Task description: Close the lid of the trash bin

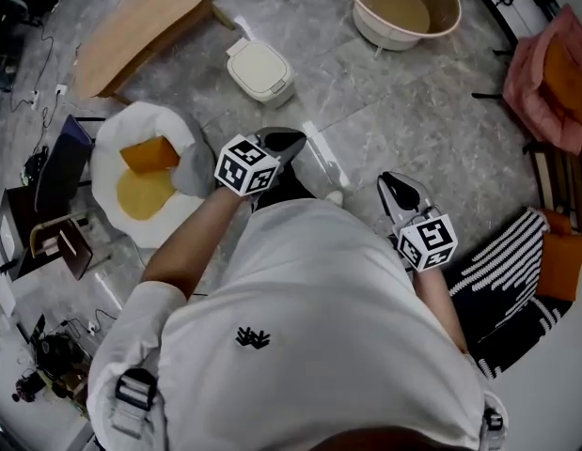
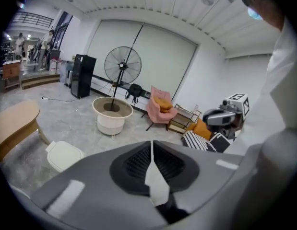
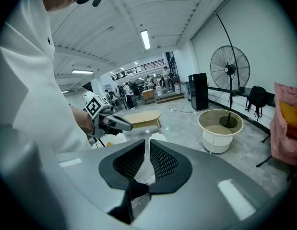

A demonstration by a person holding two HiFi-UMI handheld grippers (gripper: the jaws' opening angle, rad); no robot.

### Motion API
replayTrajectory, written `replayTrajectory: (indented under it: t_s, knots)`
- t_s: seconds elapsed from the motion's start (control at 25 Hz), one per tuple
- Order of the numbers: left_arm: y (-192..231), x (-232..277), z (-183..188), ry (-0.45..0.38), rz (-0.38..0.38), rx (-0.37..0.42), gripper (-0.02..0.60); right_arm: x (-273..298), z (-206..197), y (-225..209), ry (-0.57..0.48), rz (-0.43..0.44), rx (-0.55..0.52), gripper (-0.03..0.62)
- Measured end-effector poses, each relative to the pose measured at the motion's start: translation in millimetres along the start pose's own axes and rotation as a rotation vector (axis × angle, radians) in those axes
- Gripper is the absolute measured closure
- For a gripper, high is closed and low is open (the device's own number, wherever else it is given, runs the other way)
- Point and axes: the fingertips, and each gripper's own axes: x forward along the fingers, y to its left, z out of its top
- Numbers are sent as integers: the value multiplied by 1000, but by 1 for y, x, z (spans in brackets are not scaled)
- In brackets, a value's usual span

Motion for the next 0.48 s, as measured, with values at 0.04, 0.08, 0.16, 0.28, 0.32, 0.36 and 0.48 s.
replayTrajectory:
  t_s: [0.04,0.08,0.16,0.28,0.32,0.36,0.48]
  knots:
    - [-13,-2,5,-10,-14,17,512,-4,0,0,-4,-1,-1,560]
    - [-24,-5,10,-20,-27,33,512,-7,0,1,-10,-3,-2,560]
    - [-45,-10,18,-42,-46,50,512,-13,3,1,-21,-5,-8,560]
    - [-68,-16,27,-63,-64,63,512,-19,8,2,-33,-3,-25,562]
    - [-74,-18,28,-66,-69,71,512,-20,9,3,-38,-2,-30,562]
    - [-78,-19,30,-69,-72,81,512,-21,11,3,-43,-1,-34,562]
    - [-87,-24,34,-85,-79,110,512,-23,13,5,-52,2,-48,566]
